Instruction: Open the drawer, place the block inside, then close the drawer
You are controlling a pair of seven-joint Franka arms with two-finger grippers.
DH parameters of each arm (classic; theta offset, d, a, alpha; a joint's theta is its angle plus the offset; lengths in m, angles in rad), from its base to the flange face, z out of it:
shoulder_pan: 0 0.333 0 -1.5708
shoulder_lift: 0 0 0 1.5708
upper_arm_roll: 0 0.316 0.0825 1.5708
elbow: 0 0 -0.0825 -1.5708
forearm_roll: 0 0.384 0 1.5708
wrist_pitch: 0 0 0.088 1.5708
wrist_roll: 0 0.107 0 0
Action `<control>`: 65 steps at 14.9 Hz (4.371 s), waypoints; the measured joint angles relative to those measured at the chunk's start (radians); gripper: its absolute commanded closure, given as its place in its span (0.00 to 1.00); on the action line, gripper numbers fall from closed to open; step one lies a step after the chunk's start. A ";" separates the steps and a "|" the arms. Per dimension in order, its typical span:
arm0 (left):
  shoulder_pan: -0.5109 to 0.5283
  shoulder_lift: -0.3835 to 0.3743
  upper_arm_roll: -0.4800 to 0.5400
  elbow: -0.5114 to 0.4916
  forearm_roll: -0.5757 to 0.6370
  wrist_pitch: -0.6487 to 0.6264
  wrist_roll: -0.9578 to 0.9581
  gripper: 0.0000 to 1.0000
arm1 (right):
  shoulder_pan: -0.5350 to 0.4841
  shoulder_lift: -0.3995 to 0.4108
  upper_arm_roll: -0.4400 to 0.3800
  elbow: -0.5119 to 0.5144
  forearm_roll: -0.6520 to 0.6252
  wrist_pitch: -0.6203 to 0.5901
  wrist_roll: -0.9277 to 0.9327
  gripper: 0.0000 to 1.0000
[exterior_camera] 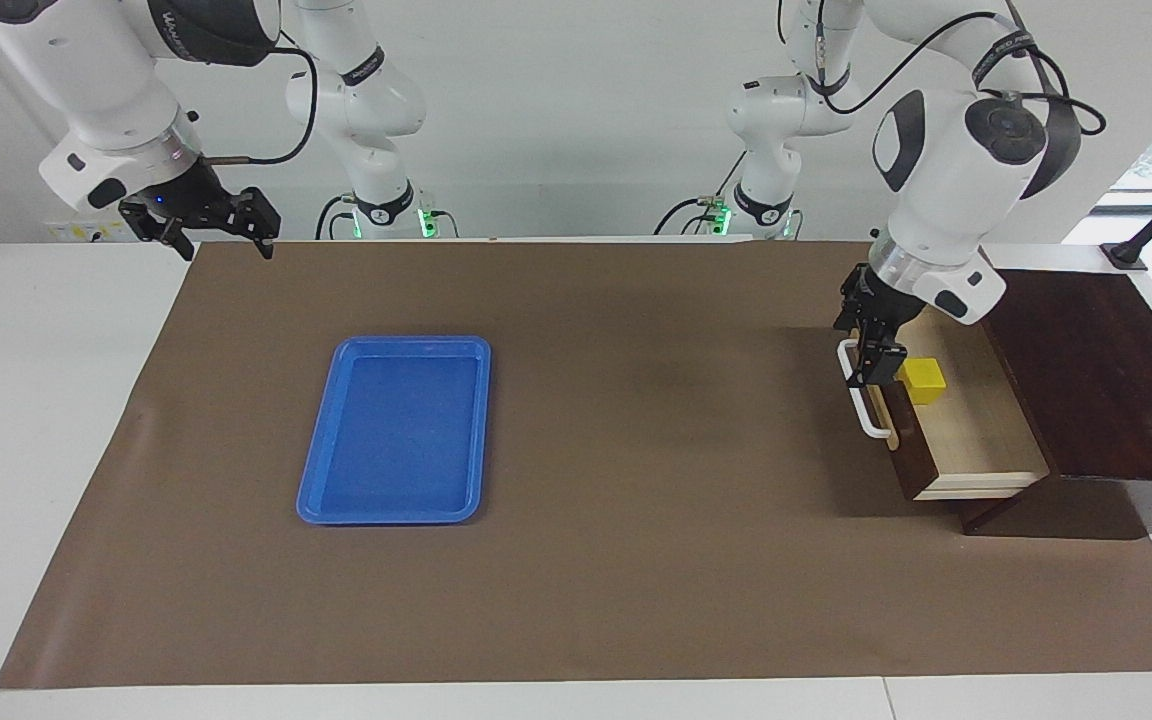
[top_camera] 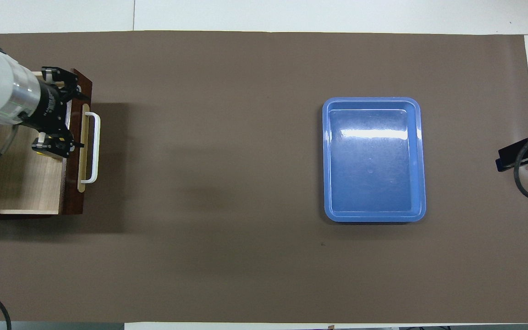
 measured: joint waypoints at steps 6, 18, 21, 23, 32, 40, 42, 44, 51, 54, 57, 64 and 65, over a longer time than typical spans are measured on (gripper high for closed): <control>0.025 0.000 0.020 -0.122 0.062 0.114 0.030 0.00 | 0.000 0.000 0.000 0.000 0.000 0.000 0.000 0.00; 0.124 -0.012 0.021 -0.146 0.097 0.126 0.160 0.00 | 0.000 0.000 0.000 0.000 0.000 0.000 0.000 0.00; 0.172 -0.013 0.022 -0.146 0.122 0.146 0.184 0.00 | 0.000 0.000 0.000 0.000 0.000 0.001 0.000 0.00; 0.216 -0.013 0.025 -0.144 0.137 0.162 0.210 0.00 | 0.000 0.000 0.000 0.000 0.000 0.001 0.000 0.00; 0.308 -0.013 0.021 -0.141 0.167 0.173 0.259 0.00 | 0.000 0.000 0.000 0.007 0.000 0.013 0.000 0.00; 0.306 -0.017 0.009 -0.131 0.172 0.163 0.299 0.00 | 0.000 0.000 0.000 0.008 0.000 0.014 0.000 0.00; 0.279 -0.027 0.003 -0.109 0.172 0.133 0.316 0.00 | 0.000 0.000 0.000 0.008 0.000 0.014 0.000 0.00; 0.236 -0.041 -0.004 -0.089 0.168 0.085 0.345 0.00 | 0.000 0.000 0.000 0.009 0.000 0.014 0.000 0.00; 0.199 -0.084 -0.004 -0.037 0.091 -0.059 0.907 0.00 | 0.000 0.000 0.000 0.009 0.000 0.014 0.000 0.00; 0.206 -0.090 0.005 -0.033 0.058 -0.071 1.146 0.00 | 0.000 0.000 0.000 0.009 0.000 0.014 0.000 0.00; 0.208 -0.091 0.005 -0.032 0.015 -0.074 1.183 0.00 | 0.000 0.000 0.000 0.009 0.000 0.014 0.000 0.00; 0.195 -0.105 -0.013 -0.022 0.012 -0.064 1.265 0.00 | -0.001 0.000 0.000 0.009 0.000 0.014 0.000 0.00; 0.194 -0.108 -0.014 -0.019 0.012 -0.078 1.317 0.00 | -0.001 0.000 0.000 0.009 0.000 0.014 0.000 0.00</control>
